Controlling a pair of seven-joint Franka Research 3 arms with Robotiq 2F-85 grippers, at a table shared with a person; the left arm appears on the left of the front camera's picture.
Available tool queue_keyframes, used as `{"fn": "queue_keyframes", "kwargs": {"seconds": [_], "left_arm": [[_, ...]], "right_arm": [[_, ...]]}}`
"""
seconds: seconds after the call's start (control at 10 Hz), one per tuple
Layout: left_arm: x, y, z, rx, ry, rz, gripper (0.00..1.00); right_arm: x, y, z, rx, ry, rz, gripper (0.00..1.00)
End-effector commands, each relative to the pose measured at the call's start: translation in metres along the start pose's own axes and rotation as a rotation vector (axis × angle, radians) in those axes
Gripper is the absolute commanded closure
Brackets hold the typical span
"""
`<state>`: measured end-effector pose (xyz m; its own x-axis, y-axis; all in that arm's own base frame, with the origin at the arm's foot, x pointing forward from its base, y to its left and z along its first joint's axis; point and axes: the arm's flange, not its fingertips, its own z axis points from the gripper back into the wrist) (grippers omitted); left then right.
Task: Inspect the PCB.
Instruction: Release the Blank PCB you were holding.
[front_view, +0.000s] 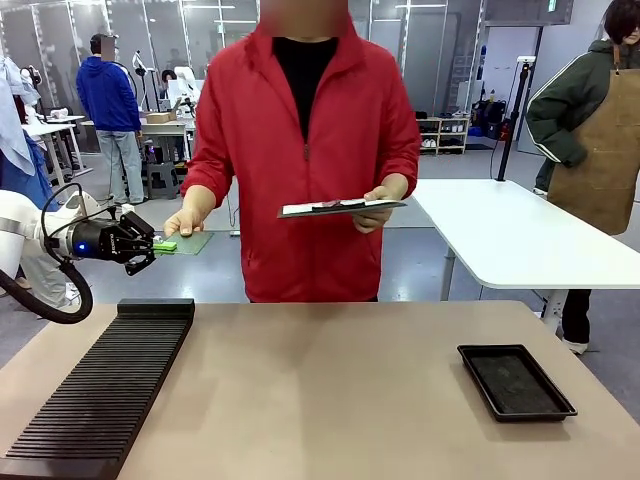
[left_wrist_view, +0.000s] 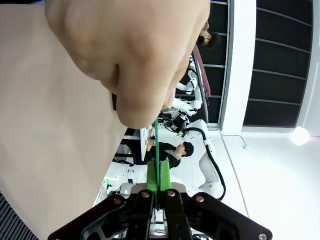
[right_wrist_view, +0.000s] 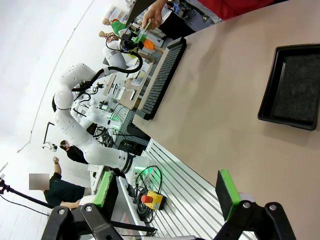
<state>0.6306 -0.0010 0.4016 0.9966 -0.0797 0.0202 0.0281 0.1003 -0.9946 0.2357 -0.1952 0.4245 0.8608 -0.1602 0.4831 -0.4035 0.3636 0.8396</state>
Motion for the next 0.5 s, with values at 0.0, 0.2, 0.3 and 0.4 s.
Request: {"fn": "queue_keyframes", "kwargs": {"seconds": [0.0,0.2,0.3,0.4], "left_arm": [[-0.0029,-0.0027,0.0,0.011,0.006,0.0,0.97],[0.0,0.0,0.0,0.0,0.0,0.0,0.94],[-0.001,-0.0005,0.0019,-0.021,0.015,-0.008,0.81],[-0.0014,-0.0004,0.004,-0.046,0.01,-0.001,0.79]], "right_arm": [[0.0013,-0.0004,0.001,0.009,-0.009,0.02,0.0],[0.0013,-0.0004,0.001,0.009,-0.009,0.02,0.0],[0.0013,-0.0004,0.001,0.009,-0.009,0.02,0.0],[0.0013,-0.0004,0.001,0.009,-0.009,0.02,0.0]]}}
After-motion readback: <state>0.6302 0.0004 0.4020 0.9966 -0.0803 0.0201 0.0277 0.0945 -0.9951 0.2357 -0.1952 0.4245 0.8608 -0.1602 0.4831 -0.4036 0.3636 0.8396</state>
